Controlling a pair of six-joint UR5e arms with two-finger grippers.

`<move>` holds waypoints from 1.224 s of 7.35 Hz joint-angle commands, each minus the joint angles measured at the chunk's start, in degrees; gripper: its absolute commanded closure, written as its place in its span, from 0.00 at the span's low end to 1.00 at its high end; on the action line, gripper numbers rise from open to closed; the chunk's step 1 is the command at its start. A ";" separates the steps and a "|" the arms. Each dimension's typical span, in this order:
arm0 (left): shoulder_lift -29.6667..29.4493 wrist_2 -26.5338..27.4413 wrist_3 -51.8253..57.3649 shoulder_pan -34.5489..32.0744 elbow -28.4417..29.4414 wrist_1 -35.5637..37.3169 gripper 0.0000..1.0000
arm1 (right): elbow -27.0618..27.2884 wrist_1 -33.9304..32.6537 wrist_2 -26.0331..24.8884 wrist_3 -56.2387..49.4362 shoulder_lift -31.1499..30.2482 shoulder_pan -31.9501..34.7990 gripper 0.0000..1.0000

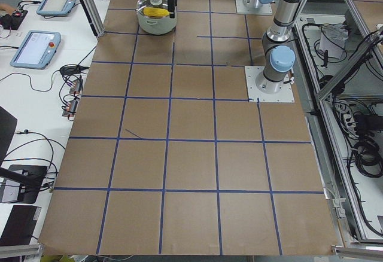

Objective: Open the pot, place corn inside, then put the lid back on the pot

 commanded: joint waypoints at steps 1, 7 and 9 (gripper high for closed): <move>0.00 0.07 0.00 0.00 0.00 0.07 0.00 | 8.65 -0.06 0.62 -1.09 -9.15 -4.21 0.00; 2.19 -0.89 -0.88 1.32 -2.28 -1.43 0.00 | 16.52 -0.24 0.80 -5.31 -17.90 -11.96 0.00; 3.25 -0.98 -0.97 1.32 -4.21 -0.64 0.00 | 16.53 -0.24 2.11 -5.31 -17.38 -11.53 0.00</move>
